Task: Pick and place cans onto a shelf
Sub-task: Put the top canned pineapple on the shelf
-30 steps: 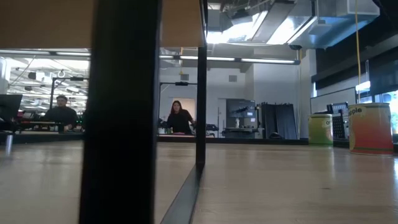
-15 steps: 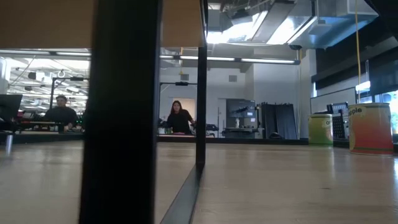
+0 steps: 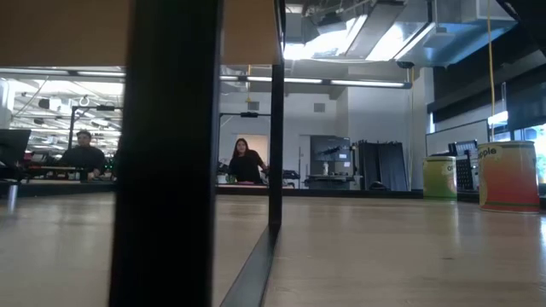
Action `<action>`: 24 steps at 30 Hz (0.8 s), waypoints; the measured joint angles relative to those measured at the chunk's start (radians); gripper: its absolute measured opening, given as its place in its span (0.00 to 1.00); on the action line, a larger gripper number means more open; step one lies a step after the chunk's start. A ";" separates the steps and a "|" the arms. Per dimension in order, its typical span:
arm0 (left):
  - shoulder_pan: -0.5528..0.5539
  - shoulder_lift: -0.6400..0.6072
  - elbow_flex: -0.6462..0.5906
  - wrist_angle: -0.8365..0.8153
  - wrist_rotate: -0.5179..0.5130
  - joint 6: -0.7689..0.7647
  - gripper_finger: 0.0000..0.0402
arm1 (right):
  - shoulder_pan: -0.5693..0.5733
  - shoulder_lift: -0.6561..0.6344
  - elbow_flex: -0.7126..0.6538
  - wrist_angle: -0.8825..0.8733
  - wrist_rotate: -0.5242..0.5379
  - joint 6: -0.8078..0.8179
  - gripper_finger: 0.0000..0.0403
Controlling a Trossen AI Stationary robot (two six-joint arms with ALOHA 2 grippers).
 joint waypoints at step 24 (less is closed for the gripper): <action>0.000 0.000 0.000 0.004 -0.013 -0.035 0.00 | 0.124 -0.276 0.046 -0.765 0.441 0.268 0.00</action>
